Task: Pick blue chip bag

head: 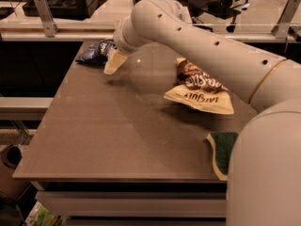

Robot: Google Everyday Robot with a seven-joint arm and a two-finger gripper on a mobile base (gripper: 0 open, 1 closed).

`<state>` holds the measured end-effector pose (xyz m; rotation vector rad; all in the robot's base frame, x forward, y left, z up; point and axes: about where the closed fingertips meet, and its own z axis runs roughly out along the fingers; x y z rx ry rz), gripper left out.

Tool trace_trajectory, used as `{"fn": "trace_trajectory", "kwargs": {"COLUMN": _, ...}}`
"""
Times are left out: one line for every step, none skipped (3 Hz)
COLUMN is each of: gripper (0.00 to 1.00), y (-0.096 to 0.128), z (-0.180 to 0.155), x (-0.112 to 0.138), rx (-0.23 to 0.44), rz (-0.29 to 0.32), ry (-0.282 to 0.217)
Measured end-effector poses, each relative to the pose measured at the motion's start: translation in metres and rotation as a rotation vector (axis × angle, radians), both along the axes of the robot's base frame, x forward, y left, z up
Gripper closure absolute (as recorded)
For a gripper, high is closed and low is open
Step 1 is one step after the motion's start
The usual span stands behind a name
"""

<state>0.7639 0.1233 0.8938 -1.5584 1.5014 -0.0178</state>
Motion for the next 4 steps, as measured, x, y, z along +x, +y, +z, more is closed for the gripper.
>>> {"fn": "trace_trajectory", "kwargs": {"gripper": 0.0, "y": 0.02, "z": -0.008, "x": 0.012, "rx": 0.03, "rz": 0.026, "ry": 0.012}}
{"fn": "trace_trajectory", "kwargs": {"gripper": 0.0, "y": 0.033, "z": -0.01, "x": 0.023, "rx": 0.044, "rz": 0.039, "ry": 0.012}}
{"fn": "trace_trajectory", "kwargs": {"gripper": 0.0, "y": 0.038, "z": -0.015, "x": 0.034, "rx": 0.019, "rz": 0.017, "ry": 0.014}}
{"fn": "trace_trajectory", "kwargs": {"gripper": 0.0, "y": 0.033, "z": -0.023, "x": 0.048, "rx": -0.039, "rz": -0.031, "ry": 0.026}}
